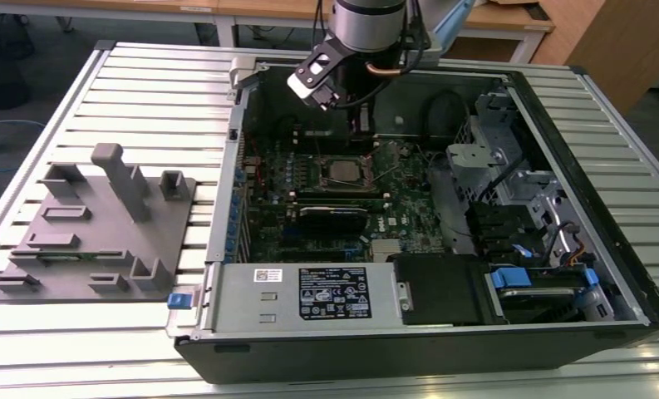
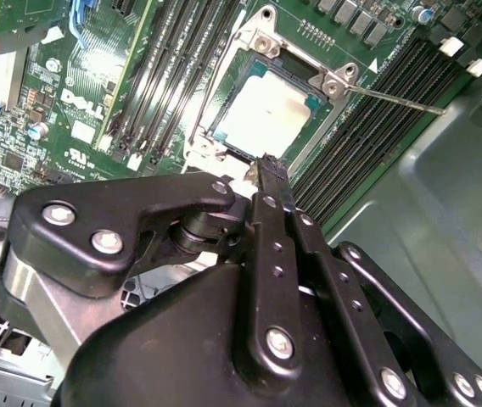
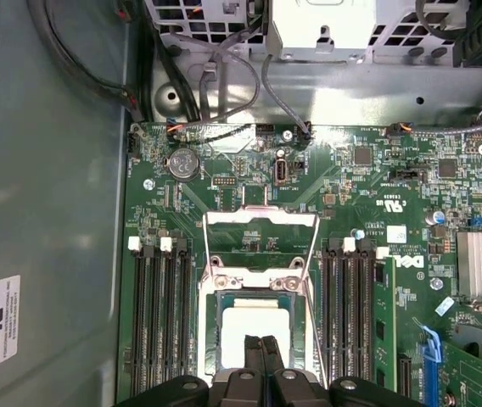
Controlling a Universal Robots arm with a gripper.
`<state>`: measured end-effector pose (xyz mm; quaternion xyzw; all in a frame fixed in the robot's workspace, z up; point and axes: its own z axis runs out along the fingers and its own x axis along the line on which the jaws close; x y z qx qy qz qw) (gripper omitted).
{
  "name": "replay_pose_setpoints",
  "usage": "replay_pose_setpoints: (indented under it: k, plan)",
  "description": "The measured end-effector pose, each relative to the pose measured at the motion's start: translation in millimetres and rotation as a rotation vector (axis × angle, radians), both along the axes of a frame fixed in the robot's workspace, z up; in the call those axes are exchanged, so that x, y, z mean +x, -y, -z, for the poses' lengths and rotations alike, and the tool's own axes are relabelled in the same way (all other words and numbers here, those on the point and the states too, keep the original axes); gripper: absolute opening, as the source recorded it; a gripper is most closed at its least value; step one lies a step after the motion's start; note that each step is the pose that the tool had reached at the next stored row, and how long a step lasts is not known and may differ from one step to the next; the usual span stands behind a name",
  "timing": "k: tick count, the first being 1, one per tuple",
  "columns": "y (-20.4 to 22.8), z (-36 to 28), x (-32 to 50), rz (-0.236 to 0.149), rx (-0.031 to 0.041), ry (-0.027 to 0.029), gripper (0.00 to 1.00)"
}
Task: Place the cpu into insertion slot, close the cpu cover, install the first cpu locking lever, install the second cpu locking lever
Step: 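Close the cpu cover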
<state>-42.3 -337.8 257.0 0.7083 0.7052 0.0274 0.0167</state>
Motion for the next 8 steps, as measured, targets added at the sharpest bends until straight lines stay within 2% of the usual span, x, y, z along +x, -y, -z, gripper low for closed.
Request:
replay_pose_setpoints:
  k: [8]
  plan:
    - [0.0, 0.1, 5.5, 0.0, 0.0, 0.0, 0.11]
